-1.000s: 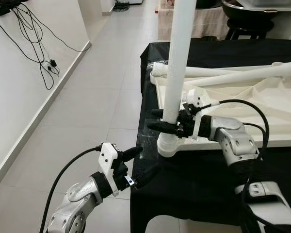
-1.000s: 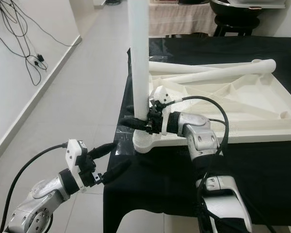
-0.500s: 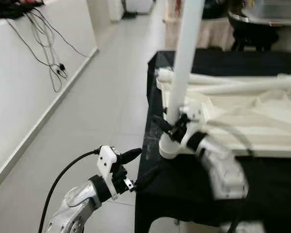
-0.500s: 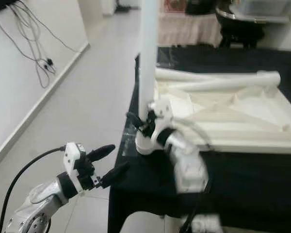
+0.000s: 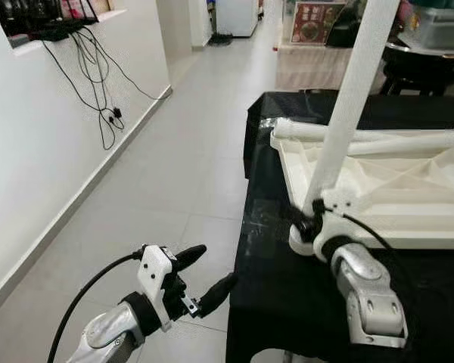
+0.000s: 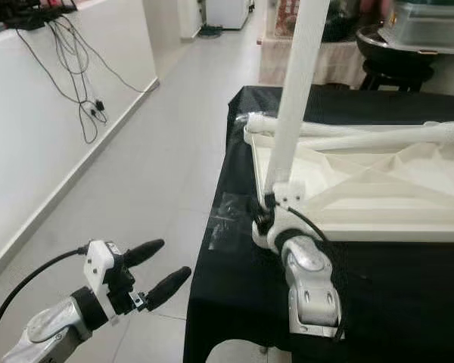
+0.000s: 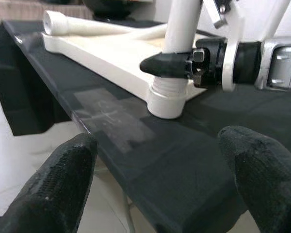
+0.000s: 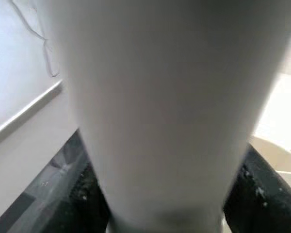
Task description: Building children table
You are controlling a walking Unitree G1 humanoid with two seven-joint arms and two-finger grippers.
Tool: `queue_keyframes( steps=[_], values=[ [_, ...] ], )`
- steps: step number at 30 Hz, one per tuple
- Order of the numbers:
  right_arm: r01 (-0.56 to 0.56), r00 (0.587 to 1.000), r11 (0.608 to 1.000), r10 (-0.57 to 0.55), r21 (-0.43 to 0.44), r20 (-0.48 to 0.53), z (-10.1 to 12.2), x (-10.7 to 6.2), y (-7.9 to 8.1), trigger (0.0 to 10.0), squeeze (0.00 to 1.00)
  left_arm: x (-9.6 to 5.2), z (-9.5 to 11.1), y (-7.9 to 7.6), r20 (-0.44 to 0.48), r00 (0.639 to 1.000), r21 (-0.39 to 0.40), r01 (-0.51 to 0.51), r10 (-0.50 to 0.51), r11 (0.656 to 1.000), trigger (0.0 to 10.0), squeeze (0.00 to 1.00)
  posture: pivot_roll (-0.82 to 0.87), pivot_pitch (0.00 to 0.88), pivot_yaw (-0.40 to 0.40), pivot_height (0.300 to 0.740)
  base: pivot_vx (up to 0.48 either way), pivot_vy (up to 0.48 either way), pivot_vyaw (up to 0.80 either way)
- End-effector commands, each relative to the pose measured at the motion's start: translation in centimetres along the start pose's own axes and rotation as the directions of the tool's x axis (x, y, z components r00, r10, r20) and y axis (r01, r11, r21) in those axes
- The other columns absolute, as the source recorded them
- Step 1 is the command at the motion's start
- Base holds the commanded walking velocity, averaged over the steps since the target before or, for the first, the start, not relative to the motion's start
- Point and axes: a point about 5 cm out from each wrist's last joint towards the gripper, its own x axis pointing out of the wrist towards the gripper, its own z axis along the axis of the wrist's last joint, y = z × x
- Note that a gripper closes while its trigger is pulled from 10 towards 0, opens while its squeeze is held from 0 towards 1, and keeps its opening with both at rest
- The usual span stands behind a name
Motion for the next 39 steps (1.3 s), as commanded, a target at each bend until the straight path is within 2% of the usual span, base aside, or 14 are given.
queue_keyframes(
  steps=[1, 3, 4, 6, 8, 12, 13, 24, 26, 27, 29, 30, 32, 39],
  values=[
    [-0.12, 0.993, 0.992, 0.119, 0.042, 0.021, 0.8, 0.8, 0.9, 10.0, 1.0, 0.2, -0.1, -0.1, -0.016, 0.999, 0.002, 0.031, -0.031, 1.0, 10.0, 0.0, 0.01, 0.133, 0.057, 0.74, 0.0, 0.0, 0.0],
    [-0.229, 0.972, 0.973, 0.227, 0.032, 0.061, 1.8, 1.1, 1.3, 10.0, 0.97, 0.4, -0.1, -0.2, -0.02, 0.998, -0.001, 0.052, -0.052, 0.999, 10.0, 0.0, 0.01, 0.134, 0.059, 0.74, 0.0, 0.0, 0.0],
    [-0.352, 0.931, 0.936, 0.35, 0.005, 0.099, 2.8, 1.4, 1.4, 10.0, 0.0, 0.6, -0.2, -0.3, -0.024, 0.997, -0.005, 0.075, -0.075, 0.997, 10.0, 0.0, 0.01, 0.133, 0.057, 0.74, 0.0, 0.0, 0.0],
    [-0.352, 0.931, 0.936, 0.35, 0.005, 0.099, 2.8, 1.4, 1.4, 10.0, 0.0, 0.6, -0.2, -0.3, -0.024, 0.997, -0.005, 0.075, -0.075, 0.997, 10.0, 0.0, 0.01, 0.133, 0.057, 0.74, 0.0, 0.0, 0.0],
    [-0.512, 0.847, 0.856, 0.517, -0.073, 0.125, 4.4, 1.9, 0.7, 10.0, 0.0, 0.9, -0.3, -0.5, -0.026, 0.994, -0.017, 0.107, -0.108, 0.994, 10.0, 0.0, 0.02, 0.131, 0.047, 0.74, 0.0, 0.0, 0.0],
    [-0.6, 0.785, 0.789, 0.613, -0.134, 0.096, 5.3, 2.5, 0.0, 10.0, 0.0, 1.1, -0.2, -0.6, -0.022, 0.994, -0.023, 0.11, -0.111, 0.994, 10.0, 0.0, 0.03, 0.13, 0.042, 0.74, 0.0, 0.0, 0.0],
    [-0.612, 0.775, 0.776, 0.627, -0.156, 0.076, 5.4, 3.0, -0.1, 0.0, 0.0, 1.1, -0.2, -0.7, -0.019, 0.994, -0.025, 0.108, -0.109, 0.994, 10.0, 0.0, 0.04, 0.129, 0.037, 0.74, 0.0, 0.0, 0.0],
    [-0.674, 0.733, 0.727, 0.68, -0.13, 0.003, 4.0, 2.7, 0.0, 0.0, 0.0, 1.3, 0.0, -0.8, -0.004, 0.995, -0.031, 0.1, -0.1, 0.994, 10.0, 0.0, 0.03, 0.139, 0.026, 0.74, 0.0, 0.0, 0.0],
    [-0.565, 0.825, 0.822, 0.565, -0.069, -0.015, 2.1, 1.7, -0.4, 0.0, 0.0, 1.2, 0.0, -0.8, -0.001, 0.995, -0.033, 0.099, -0.099, 0.995, 10.0, 0.0, 0.01, 0.155, 0.018, 0.74, 0.0, 0.0, 0.0],
    [-0.565, 0.825, 0.822, 0.565, -0.069, -0.015, 2.1, 1.7, -0.4, 0.0, 0.0, 1.2, 0.0, -0.8, -0.001, 0.995, -0.033, 0.099, -0.099, 0.995, 10.0, 0.0, 0.01, 0.155, 0.018, 0.74, 0.0, 0.0, 0.0],
    [-0.152, 0.986, 0.988, 0.152, 0.003, -0.07, -0.8, 0.0, -0.9, 0.0, 0.0, 1.1, 0.1, -0.6, -0.001, 0.996, -0.03, 0.092, -0.092, 0.995, 10.0, 0.0, 0.0, 0.162, 0.026, 0.74, 0.0, 0.0, 0.0],
    [-0.152, 0.986, 0.988, 0.152, 0.003, -0.07, -0.8, 0.0, -0.9, 0.0, 0.0, 1.1, 0.1, -0.6, -0.001, 0.996, -0.03, 0.092, -0.092, 0.995, 10.0, 0.0, 0.0, 0.162, 0.026, 0.74, 0.0, 0.0, 0.0],
    [0.114, 0.981, 0.993, -0.111, 0.01, -0.156, -3.4, -3.2, -0.2, 0.0, 0.0, 1.0, 0.2, -0.4, -0.001, 0.997, -0.025, 0.082, -0.082, 0.996, 10.0, 0.0, 0.0, 0.172, 0.039, 0.74, 0.0, 0.0, 0.0],
    [0.004, 0.99, 1.0, -0.008, -0.03, -0.138, -3.0, -3.7, 1.7, 0.0, 0.0, 1.1, 0.2, 0.2, -0.012, 0.998, -0.011, 0.065, -0.065, 0.998, 10.0, 0.0, -0.01, 0.156, 0.051, 0.74, 0.0, 0.0, 0.0]
  ],
)
